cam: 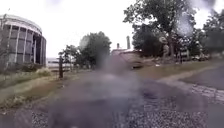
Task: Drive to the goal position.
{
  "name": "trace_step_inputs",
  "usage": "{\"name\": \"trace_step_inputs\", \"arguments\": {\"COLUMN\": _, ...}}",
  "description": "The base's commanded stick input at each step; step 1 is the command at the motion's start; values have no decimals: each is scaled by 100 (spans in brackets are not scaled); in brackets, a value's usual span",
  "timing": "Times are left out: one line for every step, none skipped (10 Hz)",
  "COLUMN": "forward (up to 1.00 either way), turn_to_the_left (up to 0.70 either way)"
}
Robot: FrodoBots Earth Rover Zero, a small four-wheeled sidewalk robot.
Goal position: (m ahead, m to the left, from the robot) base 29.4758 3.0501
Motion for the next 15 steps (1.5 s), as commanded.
{"name": "trace_step_inputs", "arguments": {"forward": 70, "turn_to_the_left": 0}}
{"name": "trace_step_inputs", "arguments": {"forward": 70, "turn_to_the_left": 0}}
{"name": "trace_step_inputs", "arguments": {"forward": 70, "turn_to_the_left": 0}}
{"name": "trace_step_inputs", "arguments": {"forward": 70, "turn_to_the_left": 0}}
{"name": "trace_step_inputs", "arguments": {"forward": 70, "turn_to_the_left": 0}}
{"name": "trace_step_inputs", "arguments": {"forward": 70, "turn_to_the_left": 0}}
{"name": "trace_step_inputs", "arguments": {"forward": 70, "turn_to_the_left": 0}}
{"name": "trace_step_inputs", "arguments": {"forward": 70, "turn_to_the_left": 0}}
{"name": "trace_step_inputs", "arguments": {"forward": 70, "turn_to_the_left": 0}}
{"name": "trace_step_inputs", "arguments": {"forward": 70, "turn_to_the_left": 0}}
{"name": "trace_step_inputs", "arguments": {"forward": 70, "turn_to_the_left": 0}}
{"name": "trace_step_inputs", "arguments": {"forward": 70, "turn_to_the_left": 0}}
{"name": "trace_step_inputs", "arguments": {"forward": 70, "turn_to_the_left": 0}}
{"name": "trace_step_inputs", "arguments": {"forward": 70, "turn_to_the_left": 0}}
{"name": "trace_step_inputs", "arguments": {"forward": 70, "turn_to_the_left": 0}}
